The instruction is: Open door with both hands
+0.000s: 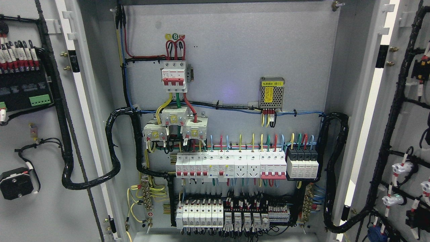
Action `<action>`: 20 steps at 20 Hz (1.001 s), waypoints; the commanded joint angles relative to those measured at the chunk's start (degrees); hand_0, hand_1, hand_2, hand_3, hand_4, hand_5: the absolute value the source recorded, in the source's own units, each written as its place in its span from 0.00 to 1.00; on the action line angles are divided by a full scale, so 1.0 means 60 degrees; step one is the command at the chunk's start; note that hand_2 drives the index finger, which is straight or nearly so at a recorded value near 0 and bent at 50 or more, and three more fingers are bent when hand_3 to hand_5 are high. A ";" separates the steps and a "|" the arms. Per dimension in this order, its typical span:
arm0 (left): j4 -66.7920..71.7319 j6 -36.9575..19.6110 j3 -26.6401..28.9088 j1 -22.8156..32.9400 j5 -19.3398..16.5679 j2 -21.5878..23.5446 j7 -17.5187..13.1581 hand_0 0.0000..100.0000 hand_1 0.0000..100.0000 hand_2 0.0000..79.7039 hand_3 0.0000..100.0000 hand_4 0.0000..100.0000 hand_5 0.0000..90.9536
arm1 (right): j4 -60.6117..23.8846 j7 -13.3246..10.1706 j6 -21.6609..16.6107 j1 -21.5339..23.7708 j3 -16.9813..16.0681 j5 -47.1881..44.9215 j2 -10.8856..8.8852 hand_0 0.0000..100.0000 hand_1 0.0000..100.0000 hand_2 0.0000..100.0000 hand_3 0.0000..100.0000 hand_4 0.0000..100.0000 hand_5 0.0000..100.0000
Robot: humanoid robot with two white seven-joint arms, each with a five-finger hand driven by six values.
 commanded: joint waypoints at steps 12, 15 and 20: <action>0.2982 0.2075 0.1704 -0.1113 -0.2423 -0.0476 0.0289 0.00 0.00 0.00 0.00 0.03 0.00 | 0.1741 -0.1838 0.2194 -0.1229 -0.0200 0.0790 0.0456 0.00 0.00 0.00 0.00 0.00 0.00; 0.2997 0.2075 0.1719 -0.1113 -0.2423 -0.0505 0.0289 0.00 0.00 0.00 0.00 0.03 0.00 | 0.1741 -0.1985 0.2384 -0.1345 -0.0201 0.0908 0.0602 0.00 0.00 0.00 0.00 0.00 0.00; 0.2982 0.2060 0.1778 -0.1113 -0.2394 -0.0534 0.0289 0.00 0.00 0.00 0.00 0.03 0.00 | 0.1741 -0.1999 0.2473 -0.1375 -0.0186 0.1376 0.0676 0.00 0.00 0.00 0.00 0.00 0.00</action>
